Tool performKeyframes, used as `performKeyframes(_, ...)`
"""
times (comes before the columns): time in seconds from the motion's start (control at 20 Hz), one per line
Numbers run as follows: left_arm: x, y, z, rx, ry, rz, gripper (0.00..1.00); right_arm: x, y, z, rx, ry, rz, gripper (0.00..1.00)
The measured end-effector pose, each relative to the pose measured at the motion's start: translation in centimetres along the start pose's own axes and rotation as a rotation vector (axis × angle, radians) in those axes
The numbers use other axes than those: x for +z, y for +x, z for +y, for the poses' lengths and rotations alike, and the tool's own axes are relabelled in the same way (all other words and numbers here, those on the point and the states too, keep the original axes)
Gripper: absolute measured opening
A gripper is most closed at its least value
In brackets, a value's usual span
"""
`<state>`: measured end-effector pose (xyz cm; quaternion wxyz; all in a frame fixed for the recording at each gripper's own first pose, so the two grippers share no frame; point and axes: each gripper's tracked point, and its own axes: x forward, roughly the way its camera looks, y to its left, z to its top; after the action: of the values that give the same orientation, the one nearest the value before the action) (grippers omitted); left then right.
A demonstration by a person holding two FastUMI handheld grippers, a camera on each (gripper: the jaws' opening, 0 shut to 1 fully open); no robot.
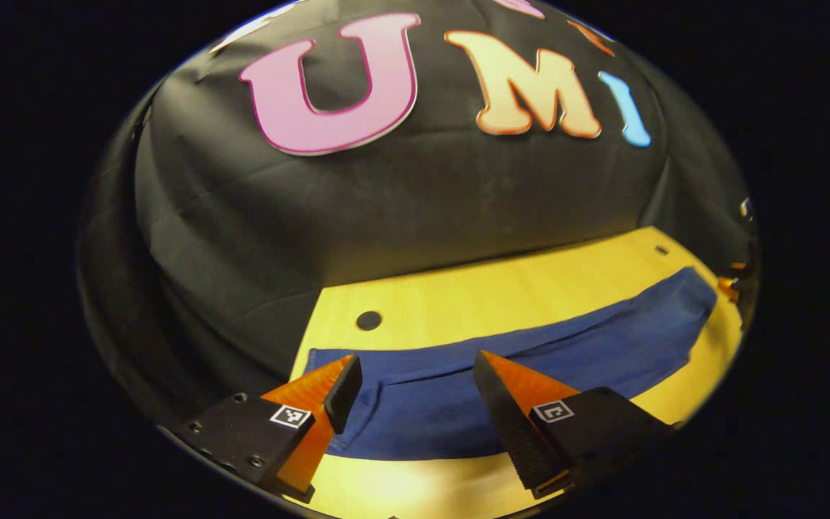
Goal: Grasp the waist and the cuffs of the jeans and fold them to make the two legs overlap; first hold the waist and fold one-third of the jeans toward the cuffs, then hold the cuffs and fold the remaining one-third in the same direction to finish folding.
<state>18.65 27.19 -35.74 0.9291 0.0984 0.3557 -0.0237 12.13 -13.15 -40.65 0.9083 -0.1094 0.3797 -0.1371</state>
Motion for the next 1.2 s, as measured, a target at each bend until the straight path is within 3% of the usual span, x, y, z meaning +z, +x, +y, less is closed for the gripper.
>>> performKeyframes(0.25, 1.0, -2.0, -1.4, 0.01, 0.013, -0.055, 0.95, -2.9, 2.8, -3.5, 0.017, 0.196, 0.062, 1.0)
performKeyframes(0.4, 1.9, -6.6, -4.4, 0.019, 0.037, -0.084, 1.0, -4.4, 4.7, -5.4, 0.006, 0.264, 0.116, 1.0)
performKeyframes(0.45, 1.9, -7.3, -4.8, 0.021, 0.026, -0.084, 0.95, -4.9, 5.6, -5.6, 0.013, 0.296, 0.136, 1.0)
performKeyframes(0.55, 2.2, -8.6, -5.2, 0.037, -0.006, -0.098, 0.96, -6.5, 6.5, -5.5, 0.033, 0.339, 0.196, 0.99)
performKeyframes(0.65, 2.4, -9.6, -5.3, 0.058, -0.032, -0.105, 1.0, -8.1, 7.0, -3.5, 0.115, 0.379, 0.266, 0.98)
performKeyframes(0.75, 2.2, -10.6, -4.9, 0.089, -0.049, -0.109, 0.95, -7.7, 7.4, -1.9, 0.159, 0.427, 0.241, 0.63)
performKeyframes(0.9, 1.5, -11.3, -4.7, 0.097, -0.087, -0.111, 0.96, -6.9, 7.2, -2.4, 0.143, 0.405, 0.211, 0.1)
performKeyframes(1.0, 1.2, -11.3, -4.0, 0.094, -0.116, -0.111, 0.95, -5.0, 6.4, -2.8, 0.125, 0.38, 0.157, 0.04)
performKeyframes(1.2, 1.6, -10.9, -2.1, 0.082, -0.193, -0.14, 0.95, 1.3, 2.8, -2.0, 0.167, 0.342, 0.014, 0.06)
